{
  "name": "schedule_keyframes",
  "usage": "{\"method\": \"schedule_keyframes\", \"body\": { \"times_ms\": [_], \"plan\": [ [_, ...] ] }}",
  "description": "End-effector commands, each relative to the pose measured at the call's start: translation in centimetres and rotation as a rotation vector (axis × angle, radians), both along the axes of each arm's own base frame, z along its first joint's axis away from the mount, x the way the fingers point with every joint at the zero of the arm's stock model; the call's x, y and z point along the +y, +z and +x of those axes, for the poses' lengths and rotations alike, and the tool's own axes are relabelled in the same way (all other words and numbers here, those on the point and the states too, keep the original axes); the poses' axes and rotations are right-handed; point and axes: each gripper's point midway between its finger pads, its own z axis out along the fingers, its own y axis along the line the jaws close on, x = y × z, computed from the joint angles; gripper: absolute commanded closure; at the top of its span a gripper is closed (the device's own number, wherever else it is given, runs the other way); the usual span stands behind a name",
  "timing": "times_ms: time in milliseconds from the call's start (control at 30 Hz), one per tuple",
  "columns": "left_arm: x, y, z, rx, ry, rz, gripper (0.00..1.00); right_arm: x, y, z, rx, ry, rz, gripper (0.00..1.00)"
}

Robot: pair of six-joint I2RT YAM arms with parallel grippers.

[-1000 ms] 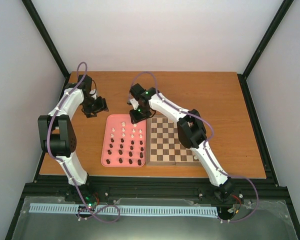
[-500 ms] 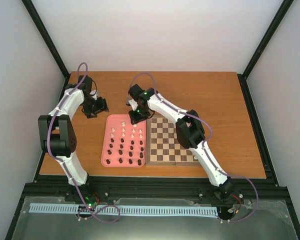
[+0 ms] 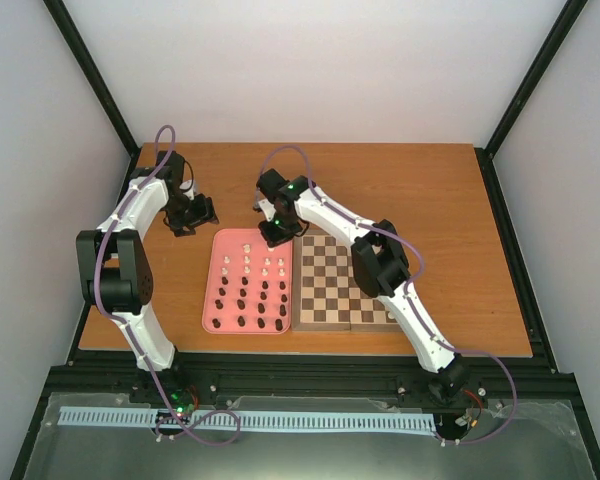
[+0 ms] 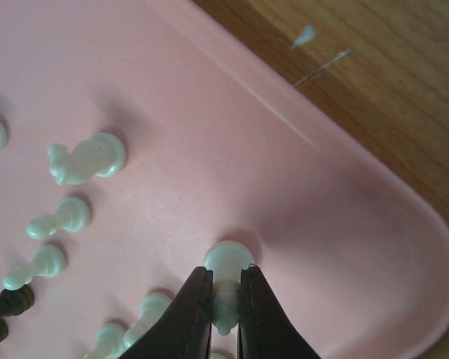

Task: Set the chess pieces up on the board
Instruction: Pick up the chess piece from the storage box, then place the chess piece on the chessboard.

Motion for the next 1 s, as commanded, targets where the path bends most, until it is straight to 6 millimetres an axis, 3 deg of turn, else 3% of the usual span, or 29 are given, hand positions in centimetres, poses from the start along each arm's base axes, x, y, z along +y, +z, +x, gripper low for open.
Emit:
{"method": "schedule_keyframes", "body": {
  "times_ms": [0, 100, 167, 300, 433, 567, 700, 967],
  "plan": [
    [-0.3, 0.9, 0.5, -0.036, 0.003, -0.011, 0.20, -0.4, 5.6, 1.3, -0.148, -0.021, 0.009, 0.97],
    [-0.2, 1.0, 0.5, -0.035, 0.003, -0.006, 0.20, -2.5, 10.0, 1.9, -0.222, -0.094, 0.031, 0.97],
    [-0.1, 1.0, 0.5, -0.035, 0.003, -0.004, 0.20, -4.8, 11.1, 1.6, -0.218, -0.153, 0.026, 0.97],
    [-0.2, 1.1, 0.5, -0.036, 0.003, -0.008, 0.20, -11.8, 10.9, -0.8, -0.185, -0.274, -0.056, 0.97],
    [-0.3, 1.0, 0.6, -0.037, 0.002, -0.013, 0.21, -19.8, 10.1, -4.6, -0.150, -0.414, -0.174, 0.97],
    [-0.4, 0.7, 0.6, -0.029, 0.003, -0.015, 0.21, -25.9, 9.5, -8.3, -0.090, -0.584, -0.206, 0.97],
    [-0.5, 0.6, 0.6, -0.025, 0.001, -0.024, 0.21, -28.9, 8.4, -11.0, -0.045, -0.667, -0.229, 0.97],
    [-0.5, 0.4, 0.4, -0.024, 0.001, -0.026, 0.21, -30.6, 5.3, -14.0, 0.035, -0.734, -0.260, 0.97]
  ]
}}
